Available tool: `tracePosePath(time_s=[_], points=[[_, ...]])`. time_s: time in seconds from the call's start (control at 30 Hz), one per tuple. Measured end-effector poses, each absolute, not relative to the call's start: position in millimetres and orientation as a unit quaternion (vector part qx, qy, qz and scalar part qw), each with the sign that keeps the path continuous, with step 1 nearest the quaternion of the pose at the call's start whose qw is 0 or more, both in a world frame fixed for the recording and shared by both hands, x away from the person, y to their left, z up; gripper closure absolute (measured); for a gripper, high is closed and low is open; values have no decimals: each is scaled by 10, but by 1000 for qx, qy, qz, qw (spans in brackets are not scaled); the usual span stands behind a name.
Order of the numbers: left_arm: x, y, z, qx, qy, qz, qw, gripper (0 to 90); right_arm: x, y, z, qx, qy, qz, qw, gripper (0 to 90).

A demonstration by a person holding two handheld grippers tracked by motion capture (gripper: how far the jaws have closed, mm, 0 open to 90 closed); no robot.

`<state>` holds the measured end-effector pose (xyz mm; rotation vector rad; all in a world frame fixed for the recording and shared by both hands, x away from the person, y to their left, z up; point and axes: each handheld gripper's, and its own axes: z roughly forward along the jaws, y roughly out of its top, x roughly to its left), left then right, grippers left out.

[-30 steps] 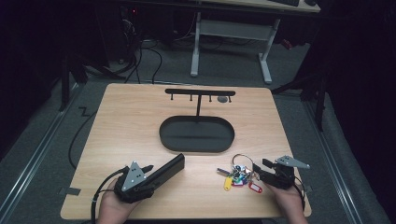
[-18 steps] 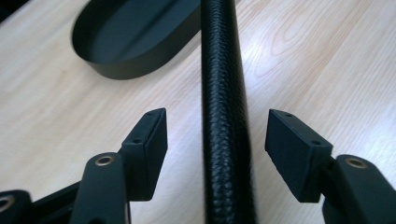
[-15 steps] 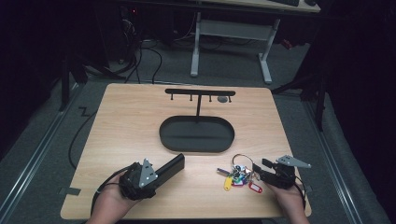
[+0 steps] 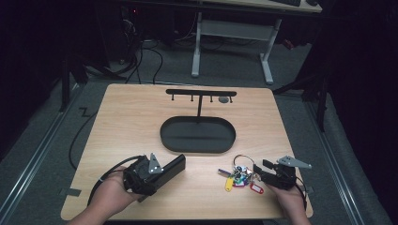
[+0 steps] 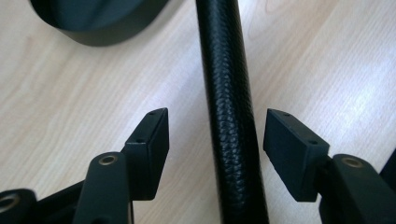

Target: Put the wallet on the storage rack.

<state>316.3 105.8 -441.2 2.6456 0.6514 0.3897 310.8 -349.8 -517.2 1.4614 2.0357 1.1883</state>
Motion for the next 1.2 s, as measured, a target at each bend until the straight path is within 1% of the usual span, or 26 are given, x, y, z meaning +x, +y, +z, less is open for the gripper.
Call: tracePosePath(time_s=[0.2,0.3,0.4,0.43,0.47,0.53,0.57,0.7,0.77,0.83,0.87,0.9,1.03,1.2], points=[[3200,1026,-4430,953,220,120,171,434,3101,-3516,-5168,520,720,423,183,440],[3213,997,-4401,960,209,119,144,437,3099,-3526,-5168,520,719,424,183,440],[3211,987,-4384,961,203,121,140,448,3099,-3526,-5168,522,718,423,181,440],[3208,975,-4365,963,196,124,138,476,3101,-3526,-5168,520,719,423,181,440],[3208,963,-4344,965,189,124,135,476,3101,-3526,-5168,520,719,423,181,440],[3217,937,-4306,967,184,117,132,518,3103,-3525,-5169,520,719,423,182,440],[3234,907,-4279,969,182,113,125,560,3105,-3526,-5170,520,719,423,182,440],[3282,847,-4272,970,189,104,110,622,3103,-3523,-5170,521,720,422,180,440],[3289,835,-4279,970,193,102,108,631,3104,-3524,-5170,520,720,423,180,440],[3306,824,-4281,970,197,99,106,681,3104,-3532,-5171,520,720,424,181,440],[3312,825,-4279,969,200,97,108,681,3104,-3532,-5171,520,720,424,181,440],[3319,829,-4275,969,200,96,110,720,3104,-3536,-5170,520,720,423,180,440],[3303,830,-4282,969,190,108,114,742,3102,-3537,-5170,519,720,423,181,440],[3292,839,-4268,971,178,115,113,744,3100,-3536,-5167,520,719,424,180,440]])
